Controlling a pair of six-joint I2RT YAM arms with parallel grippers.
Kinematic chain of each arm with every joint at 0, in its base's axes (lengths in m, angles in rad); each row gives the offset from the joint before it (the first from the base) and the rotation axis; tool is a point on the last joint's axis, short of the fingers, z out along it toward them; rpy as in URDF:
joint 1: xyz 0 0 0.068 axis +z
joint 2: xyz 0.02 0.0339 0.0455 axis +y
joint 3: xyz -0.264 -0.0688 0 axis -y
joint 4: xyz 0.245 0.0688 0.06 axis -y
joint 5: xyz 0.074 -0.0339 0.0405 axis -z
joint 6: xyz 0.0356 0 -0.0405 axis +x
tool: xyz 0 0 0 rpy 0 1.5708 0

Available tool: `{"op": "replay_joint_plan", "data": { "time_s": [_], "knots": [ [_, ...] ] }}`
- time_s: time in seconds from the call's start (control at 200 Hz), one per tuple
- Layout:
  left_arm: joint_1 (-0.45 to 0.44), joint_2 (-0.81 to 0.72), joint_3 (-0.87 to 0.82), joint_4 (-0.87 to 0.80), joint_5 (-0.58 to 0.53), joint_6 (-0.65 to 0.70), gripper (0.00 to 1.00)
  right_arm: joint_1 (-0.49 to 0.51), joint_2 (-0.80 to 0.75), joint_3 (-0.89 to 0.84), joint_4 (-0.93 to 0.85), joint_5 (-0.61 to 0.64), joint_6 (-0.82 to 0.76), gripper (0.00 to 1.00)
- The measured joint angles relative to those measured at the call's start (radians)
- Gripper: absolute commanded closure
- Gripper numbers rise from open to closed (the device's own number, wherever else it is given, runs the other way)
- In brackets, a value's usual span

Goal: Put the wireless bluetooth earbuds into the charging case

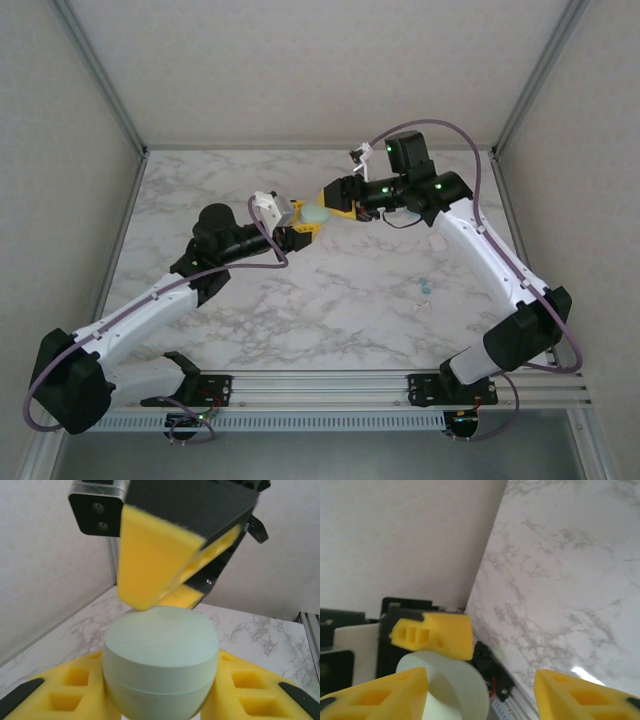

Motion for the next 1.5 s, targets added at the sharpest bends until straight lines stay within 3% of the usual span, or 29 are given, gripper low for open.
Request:
{"op": "replay_joint_plan", "data": {
  "time_s": [0.42,0.736,0.836,1.006,1.101,1.201,1.347,1.502],
  "knots": [
    [-0.001,0.023,0.018,0.069,0.000,-0.034,0.76,0.000,-0.020,-0.116,0.224,-0.239,0.167,0.45],
    [-0.001,0.035,0.019,0.080,0.006,-0.040,0.75,-0.001,-0.019,-0.150,0.303,-0.274,0.230,0.56],
    [0.000,0.035,0.019,0.079,0.002,-0.040,0.74,-0.003,-0.019,-0.154,0.321,-0.273,0.246,0.68],
    [0.002,0.035,0.019,0.066,-0.013,-0.039,0.65,-0.008,-0.019,-0.169,0.361,-0.269,0.268,0.80],
    [0.002,0.033,0.019,0.051,-0.022,-0.034,0.64,-0.008,-0.019,-0.182,0.384,-0.264,0.274,0.81],
    [0.002,0.032,0.019,0.029,-0.032,-0.022,0.47,-0.008,-0.019,-0.203,0.415,-0.257,0.283,0.82],
    [-0.001,0.028,0.018,-0.010,-0.067,0.007,0.35,-0.007,-0.019,-0.220,0.450,-0.200,0.296,0.82],
    [0.001,-0.027,-0.024,-0.043,-0.138,0.018,0.34,-0.010,-0.017,-0.234,0.480,-0.109,0.291,0.82]
  ]
}}
